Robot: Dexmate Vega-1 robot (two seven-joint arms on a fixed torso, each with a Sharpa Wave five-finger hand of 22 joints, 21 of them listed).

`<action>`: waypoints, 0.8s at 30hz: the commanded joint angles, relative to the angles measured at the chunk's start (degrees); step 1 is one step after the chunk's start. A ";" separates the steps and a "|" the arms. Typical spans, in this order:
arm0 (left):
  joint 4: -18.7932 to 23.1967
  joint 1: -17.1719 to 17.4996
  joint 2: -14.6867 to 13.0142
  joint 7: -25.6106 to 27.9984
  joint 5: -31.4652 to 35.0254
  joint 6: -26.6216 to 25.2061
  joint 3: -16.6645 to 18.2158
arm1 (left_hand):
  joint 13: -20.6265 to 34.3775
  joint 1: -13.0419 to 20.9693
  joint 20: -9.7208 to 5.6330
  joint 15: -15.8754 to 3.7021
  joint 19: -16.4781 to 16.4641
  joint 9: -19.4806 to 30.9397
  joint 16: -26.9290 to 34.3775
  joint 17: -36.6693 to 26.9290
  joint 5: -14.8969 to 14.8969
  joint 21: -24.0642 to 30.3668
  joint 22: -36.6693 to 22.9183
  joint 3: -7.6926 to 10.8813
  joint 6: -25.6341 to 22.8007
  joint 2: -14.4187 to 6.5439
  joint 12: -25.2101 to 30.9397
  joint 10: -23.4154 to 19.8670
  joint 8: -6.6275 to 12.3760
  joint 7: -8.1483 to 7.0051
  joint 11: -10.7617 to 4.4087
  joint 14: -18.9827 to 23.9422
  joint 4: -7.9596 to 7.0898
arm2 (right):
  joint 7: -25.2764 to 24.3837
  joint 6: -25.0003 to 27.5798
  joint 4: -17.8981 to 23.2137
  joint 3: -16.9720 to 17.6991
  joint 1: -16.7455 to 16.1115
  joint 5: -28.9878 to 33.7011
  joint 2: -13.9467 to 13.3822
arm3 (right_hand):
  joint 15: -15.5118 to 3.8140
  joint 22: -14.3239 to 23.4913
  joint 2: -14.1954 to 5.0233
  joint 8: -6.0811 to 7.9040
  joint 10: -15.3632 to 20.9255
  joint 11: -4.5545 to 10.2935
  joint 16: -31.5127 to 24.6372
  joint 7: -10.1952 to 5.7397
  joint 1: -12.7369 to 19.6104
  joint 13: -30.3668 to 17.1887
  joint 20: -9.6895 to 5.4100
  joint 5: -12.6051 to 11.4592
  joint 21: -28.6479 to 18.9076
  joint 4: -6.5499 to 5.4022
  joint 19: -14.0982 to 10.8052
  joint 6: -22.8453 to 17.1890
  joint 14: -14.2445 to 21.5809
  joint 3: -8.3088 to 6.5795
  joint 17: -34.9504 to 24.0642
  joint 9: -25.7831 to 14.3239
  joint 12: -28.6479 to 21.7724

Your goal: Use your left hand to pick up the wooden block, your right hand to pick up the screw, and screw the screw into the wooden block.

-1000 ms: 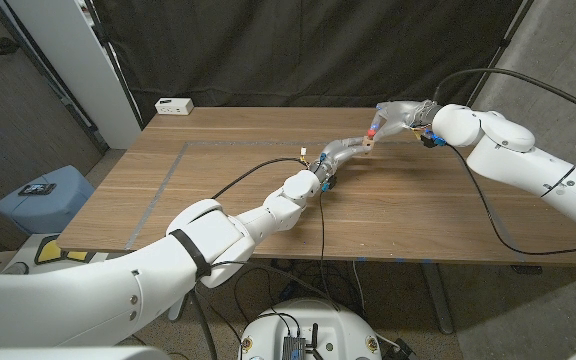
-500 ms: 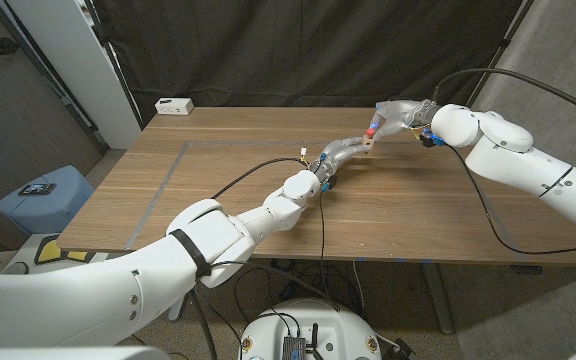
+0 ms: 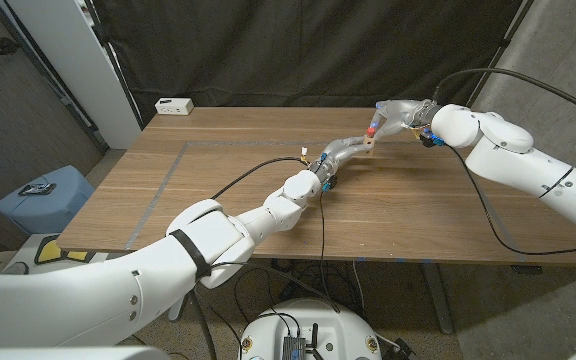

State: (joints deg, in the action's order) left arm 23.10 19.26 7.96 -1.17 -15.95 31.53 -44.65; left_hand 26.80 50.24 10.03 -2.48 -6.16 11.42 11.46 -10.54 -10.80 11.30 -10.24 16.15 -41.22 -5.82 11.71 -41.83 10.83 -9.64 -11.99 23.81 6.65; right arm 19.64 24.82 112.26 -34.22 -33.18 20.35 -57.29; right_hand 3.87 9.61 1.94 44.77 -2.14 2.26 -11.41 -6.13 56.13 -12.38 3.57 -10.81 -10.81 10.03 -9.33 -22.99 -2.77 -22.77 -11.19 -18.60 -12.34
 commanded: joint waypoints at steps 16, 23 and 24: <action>1.54 0.76 -0.73 0.80 1.25 0.81 -0.48 | 0.15 -0.73 0.38 -1.58 0.17 -0.01 0.03 -0.02 0.05 0.30 -0.23 0.26 -0.76 0.02 0.62 -0.44 0.54 -0.62 -0.23 0.25 0.13 | 0.57 1.06 1.43 0.56 -0.47 -0.28 -1.00 | -0.04 0.13 0.47 -1.25 -1.78 -0.67 -0.09 0.61 0.34 -0.21 -0.34 -0.60 0.06 -0.69 0.76 3.50 -0.71 0.21 -0.16 0.51 0.59; 2.21 0.95 -1.10 1.46 1.87 0.85 -0.77 | -0.10 -0.66 -0.43 -2.40 0.07 -0.08 0.09 0.11 0.07 0.34 -0.21 0.37 -2.49 0.73 0.91 -1.48 1.10 -1.17 -0.34 0.73 0.86 | 1.00 1.29 1.78 0.47 -0.10 0.06 -1.10 | 0.30 0.13 0.48 -1.31 -1.87 -1.03 -0.04 0.87 -0.11 -0.22 -0.16 -0.62 0.08 -0.97 0.91 3.49 -0.90 0.40 -0.20 0.66 0.60; 2.34 0.98 -1.17 1.59 2.00 0.85 -0.83 | -0.15 -0.67 -0.47 -2.44 0.06 -0.08 0.08 0.12 0.07 0.34 -0.21 0.37 -2.58 0.79 0.90 -1.52 1.12 -1.15 -0.35 0.72 0.90 | 1.13 1.10 1.77 0.42 0.01 0.09 -1.15 | 0.25 0.14 0.52 -1.29 -1.87 -1.09 -0.05 1.21 -0.25 -0.22 -0.14 -0.61 0.09 -1.03 0.95 3.39 -0.91 0.46 -0.21 0.71 0.58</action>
State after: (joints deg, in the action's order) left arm 24.54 19.96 7.29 -0.50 -14.97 32.24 -45.05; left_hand 26.66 49.65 9.81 -2.69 -5.94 11.05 11.46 -10.39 -10.64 11.30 -10.24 16.50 -42.52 -5.67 12.15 -42.68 11.61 -10.27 -12.41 24.02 7.11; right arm 20.22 25.78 113.50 -33.78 -33.52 20.16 -58.13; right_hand 3.77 9.61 2.46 43.84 -3.61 1.43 -11.41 -5.43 56.64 -12.38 3.49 -11.03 -10.81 9.46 -8.79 -19.41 -3.31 -22.20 -11.20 -17.80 -11.98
